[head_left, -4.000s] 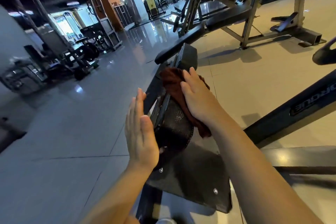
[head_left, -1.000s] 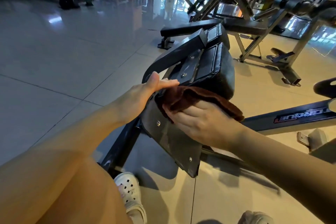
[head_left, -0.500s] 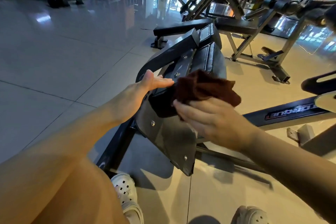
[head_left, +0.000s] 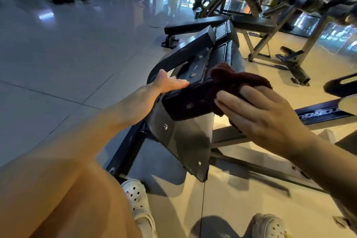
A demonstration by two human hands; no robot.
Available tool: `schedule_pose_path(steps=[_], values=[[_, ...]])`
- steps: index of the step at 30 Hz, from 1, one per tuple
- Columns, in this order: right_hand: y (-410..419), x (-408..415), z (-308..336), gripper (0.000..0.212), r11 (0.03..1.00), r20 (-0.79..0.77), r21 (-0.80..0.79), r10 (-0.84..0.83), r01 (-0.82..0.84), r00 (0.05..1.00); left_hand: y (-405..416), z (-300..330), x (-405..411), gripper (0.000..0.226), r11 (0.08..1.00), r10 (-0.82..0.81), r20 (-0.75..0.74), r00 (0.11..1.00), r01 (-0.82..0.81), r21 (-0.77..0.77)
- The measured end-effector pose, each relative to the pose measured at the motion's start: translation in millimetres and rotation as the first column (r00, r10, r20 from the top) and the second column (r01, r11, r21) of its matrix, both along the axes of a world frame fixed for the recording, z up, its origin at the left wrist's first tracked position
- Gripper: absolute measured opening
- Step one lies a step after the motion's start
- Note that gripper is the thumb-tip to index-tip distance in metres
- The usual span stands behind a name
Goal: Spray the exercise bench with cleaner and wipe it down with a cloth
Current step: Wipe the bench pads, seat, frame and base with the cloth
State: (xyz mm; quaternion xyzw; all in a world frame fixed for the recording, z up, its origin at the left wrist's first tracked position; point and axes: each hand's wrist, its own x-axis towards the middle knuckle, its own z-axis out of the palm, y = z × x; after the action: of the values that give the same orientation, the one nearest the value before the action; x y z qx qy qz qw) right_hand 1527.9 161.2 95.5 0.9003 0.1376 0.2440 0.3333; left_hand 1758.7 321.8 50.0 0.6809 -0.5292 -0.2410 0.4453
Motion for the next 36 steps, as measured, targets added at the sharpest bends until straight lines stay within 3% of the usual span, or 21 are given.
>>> schedule_pose_path(steps=[3,5,7,9,11,13,15,18,21,26,31,33,36], values=[[9.1,15.7,-11.6,0.034,0.999,0.059,0.038,0.009,-0.011,0.998,-19.7,-36.6,40.1,0.094,0.989,-0.144,0.088,0.986,0.140,0.055],[21.5,36.9,-22.0,0.039,0.996,0.066,0.054,0.062,-0.066,0.996,-13.7,-42.6,36.9,0.098,0.990,-0.142,0.114,0.983,0.144,-0.004],[32.8,58.8,-36.4,0.029,0.996,0.035,0.005,0.094,-0.094,0.995,-3.1,-6.6,6.1,0.086,0.999,-0.025,0.067,0.997,0.027,-0.027],[39.2,70.5,-44.4,0.021,0.997,-0.024,-0.035,0.074,-0.075,0.997,8.7,5.3,-14.2,0.066,1.000,-0.020,-0.049,0.999,0.019,-0.021],[36.8,66.4,-38.9,0.021,0.996,-0.069,-0.035,0.085,-0.088,0.994,23.1,9.1,-26.5,0.060,0.998,-0.023,-0.117,0.993,0.016,-0.057],[30.8,50.5,-24.6,0.044,0.995,-0.089,-0.006,0.102,-0.103,0.991,24.0,14.5,-30.0,0.063,0.998,-0.039,-0.121,0.992,0.033,-0.057],[22.8,29.3,-12.3,0.051,0.996,-0.059,-0.009,0.086,-0.086,0.995,22.1,16.6,-29.3,0.063,1.000,-0.027,-0.120,0.992,0.026,-0.010],[10.8,2.7,-1.1,0.035,1.000,-0.001,0.026,0.005,-0.005,1.000,22.4,14.9,-30.7,0.067,1.000,-0.024,-0.093,0.995,0.023,-0.012],[9.9,0.5,-3.3,0.035,0.995,0.039,0.093,-0.038,0.035,0.998,19.7,15.2,-32.0,0.076,0.999,0.020,-0.083,0.996,-0.022,-0.024],[32.1,47.8,-37.9,0.026,0.991,0.114,0.104,0.078,-0.090,0.990,16.8,14.3,-31.7,0.076,0.997,0.015,-0.098,0.995,-0.022,-0.069],[55.5,80.7,-59.6,0.010,0.994,0.031,0.043,0.101,-0.103,0.994,22.9,20.0,-36.2,0.062,0.999,-0.022,-0.114,0.993,0.017,-0.048],[50.5,67.1,-50.4,0.015,0.997,0.035,0.031,0.070,-0.071,0.997,23.9,23.7,-39.1,0.065,0.998,-0.041,-0.130,0.991,0.034,-0.049],[41.2,32.2,-25.5,0.041,0.998,0.051,0.066,-0.023,0.019,0.998,26.8,21.0,-34.7,0.080,0.998,-0.049,-0.117,0.992,0.045,-0.035]])
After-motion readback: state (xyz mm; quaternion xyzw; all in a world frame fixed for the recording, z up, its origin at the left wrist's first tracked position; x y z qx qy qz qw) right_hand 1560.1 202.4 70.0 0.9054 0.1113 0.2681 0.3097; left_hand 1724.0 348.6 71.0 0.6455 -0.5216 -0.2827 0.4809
